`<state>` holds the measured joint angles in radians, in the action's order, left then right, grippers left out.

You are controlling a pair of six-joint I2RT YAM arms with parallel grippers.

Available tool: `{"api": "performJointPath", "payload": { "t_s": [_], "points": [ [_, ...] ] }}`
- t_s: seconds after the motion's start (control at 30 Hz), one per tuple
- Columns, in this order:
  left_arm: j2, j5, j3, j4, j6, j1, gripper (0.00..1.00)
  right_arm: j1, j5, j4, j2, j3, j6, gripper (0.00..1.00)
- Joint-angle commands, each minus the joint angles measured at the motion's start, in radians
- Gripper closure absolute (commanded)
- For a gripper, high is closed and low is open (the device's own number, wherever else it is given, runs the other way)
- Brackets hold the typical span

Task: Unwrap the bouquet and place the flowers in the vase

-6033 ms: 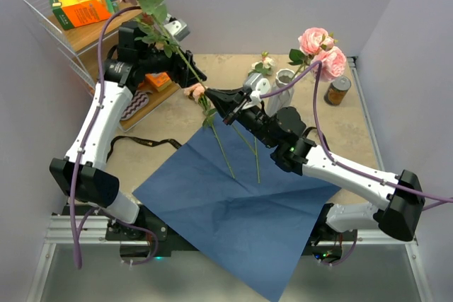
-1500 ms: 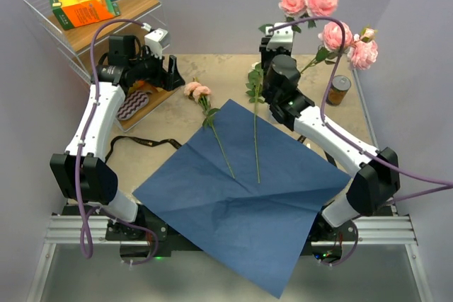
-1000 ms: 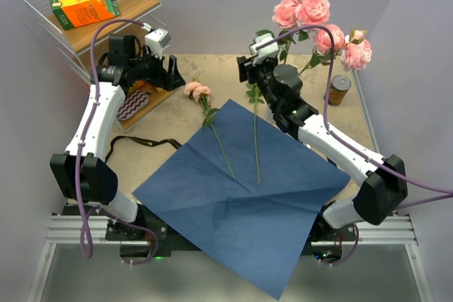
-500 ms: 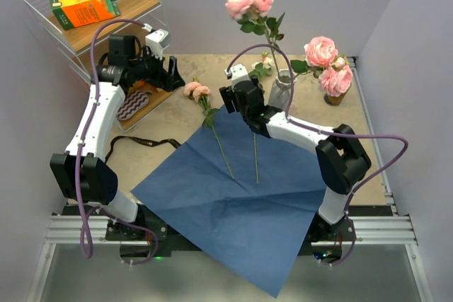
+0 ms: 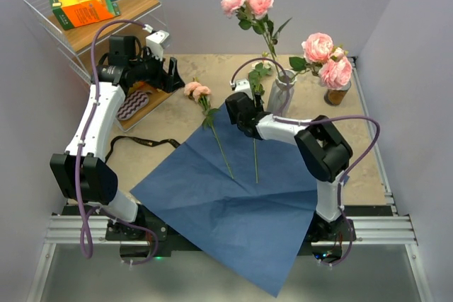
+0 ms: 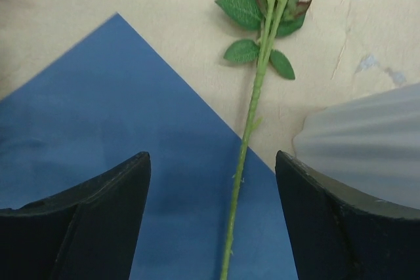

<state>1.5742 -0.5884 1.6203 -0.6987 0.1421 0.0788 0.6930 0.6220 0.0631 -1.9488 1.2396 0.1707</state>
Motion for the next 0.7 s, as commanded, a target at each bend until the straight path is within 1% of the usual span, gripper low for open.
{"api": "performJointPath", "payload": {
  "t_s": [0.0,0.13,0.3,0.37,0.4,0.5,0.67],
  "points": [
    [-0.028,-0.002,0.001,0.004,0.016,-0.001,0.16,0.002,0.067,-0.025,-0.036,0.001,0.119,0.22],
    [-0.034,0.002,-0.008,0.002,0.025,-0.002,0.16,0.003,0.088,0.017,-0.059,-0.022,0.159,0.23],
    [-0.042,0.002,-0.031,0.007,0.034,-0.002,0.16,-0.004,0.11,0.041,-0.094,-0.012,0.19,0.28],
    [-0.045,0.005,-0.039,0.008,0.037,-0.002,0.16,-0.009,0.098,0.046,-0.105,-0.014,0.222,0.31],
    [-0.046,0.007,-0.04,0.011,0.037,-0.001,0.16,-0.01,0.094,0.049,-0.114,-0.014,0.231,0.35],
    [-0.048,0.012,-0.046,0.011,0.04,-0.002,0.15,-0.01,0.075,0.049,-0.136,-0.015,0.269,0.42],
    [-0.049,0.01,-0.042,0.007,0.042,-0.001,0.16,-0.01,0.038,0.059,-0.148,-0.032,0.32,0.51]
  ]
}}
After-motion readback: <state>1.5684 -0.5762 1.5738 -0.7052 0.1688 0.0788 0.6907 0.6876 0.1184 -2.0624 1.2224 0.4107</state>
